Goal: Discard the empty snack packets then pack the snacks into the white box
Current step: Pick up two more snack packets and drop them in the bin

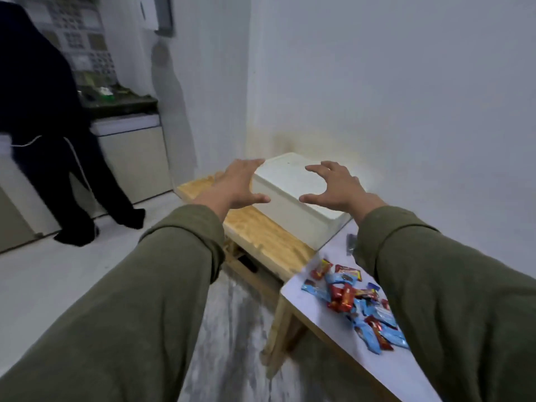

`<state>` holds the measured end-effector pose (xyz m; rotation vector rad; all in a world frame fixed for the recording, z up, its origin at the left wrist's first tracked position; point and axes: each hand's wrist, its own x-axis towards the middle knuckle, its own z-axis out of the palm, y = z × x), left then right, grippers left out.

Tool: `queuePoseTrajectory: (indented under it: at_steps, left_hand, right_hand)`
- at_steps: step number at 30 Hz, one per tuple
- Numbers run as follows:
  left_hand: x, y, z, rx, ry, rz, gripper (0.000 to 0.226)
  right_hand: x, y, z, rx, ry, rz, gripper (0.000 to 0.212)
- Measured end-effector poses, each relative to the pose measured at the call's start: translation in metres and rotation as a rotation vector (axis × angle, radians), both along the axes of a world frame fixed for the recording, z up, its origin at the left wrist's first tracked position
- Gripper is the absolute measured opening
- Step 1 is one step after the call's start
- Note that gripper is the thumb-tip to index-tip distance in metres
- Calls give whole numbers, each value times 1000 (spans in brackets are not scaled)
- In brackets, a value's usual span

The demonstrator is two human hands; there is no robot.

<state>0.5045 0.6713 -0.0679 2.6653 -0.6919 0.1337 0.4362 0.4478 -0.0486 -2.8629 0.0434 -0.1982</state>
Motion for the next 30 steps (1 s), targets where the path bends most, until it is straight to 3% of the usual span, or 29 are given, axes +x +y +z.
queuePoseTrajectory:
  at_steps: [15,23,30]
  left_hand:
    - [-112,-279,-14,97,50,-528,94]
    - [-214,-392,-28,163,39,-925,93]
    - [-339,-439,-68,221,102,-1260,91]
  right_hand:
    - [-217,-221,-15,41,12,-525,76]
    - [-376,-253,-46,96,14,-935,78]
    - [-513,-243,-79,151,37,-1203,81]
